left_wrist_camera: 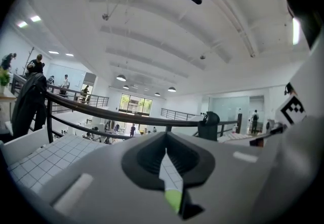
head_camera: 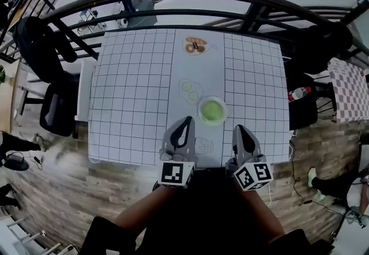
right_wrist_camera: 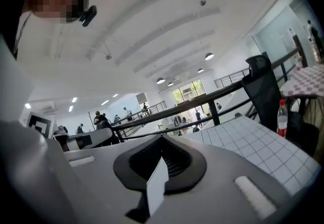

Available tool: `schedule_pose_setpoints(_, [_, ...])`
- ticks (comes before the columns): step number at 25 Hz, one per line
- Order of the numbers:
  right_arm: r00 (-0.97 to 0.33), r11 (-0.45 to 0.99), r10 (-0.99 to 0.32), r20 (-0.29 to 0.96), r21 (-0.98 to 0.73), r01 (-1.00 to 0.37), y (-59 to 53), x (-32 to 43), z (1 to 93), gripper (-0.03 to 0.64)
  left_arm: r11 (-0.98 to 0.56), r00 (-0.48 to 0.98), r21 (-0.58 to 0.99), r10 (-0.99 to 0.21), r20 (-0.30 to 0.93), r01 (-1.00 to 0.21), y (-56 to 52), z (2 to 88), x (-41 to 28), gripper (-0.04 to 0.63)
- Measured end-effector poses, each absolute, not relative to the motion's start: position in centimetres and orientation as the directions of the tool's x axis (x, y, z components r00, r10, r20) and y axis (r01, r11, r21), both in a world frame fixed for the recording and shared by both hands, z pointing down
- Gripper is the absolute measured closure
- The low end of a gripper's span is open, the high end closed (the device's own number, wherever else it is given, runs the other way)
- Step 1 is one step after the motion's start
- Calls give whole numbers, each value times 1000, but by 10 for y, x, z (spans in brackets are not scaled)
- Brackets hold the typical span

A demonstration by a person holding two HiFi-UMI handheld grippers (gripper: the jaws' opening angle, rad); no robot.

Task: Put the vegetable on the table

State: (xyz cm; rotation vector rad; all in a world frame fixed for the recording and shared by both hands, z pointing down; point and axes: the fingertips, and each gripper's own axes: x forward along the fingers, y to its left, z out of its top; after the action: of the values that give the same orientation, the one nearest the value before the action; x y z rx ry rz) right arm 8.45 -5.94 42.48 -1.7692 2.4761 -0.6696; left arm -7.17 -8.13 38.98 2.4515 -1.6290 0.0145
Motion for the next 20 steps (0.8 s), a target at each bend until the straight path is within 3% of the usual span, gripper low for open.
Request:
schedule_pose_setpoints(4, [-360,311,-915,182,-248,-917,-61,74,401,620,-405,415,113,-906,80,-907,-75,370,-59,586])
schedule_pose_setpoints(20, [-372,339,-921,116,-229,-912,-63,25,381,621,-429,432,73,-901,32,-900,-67,360,-89,586])
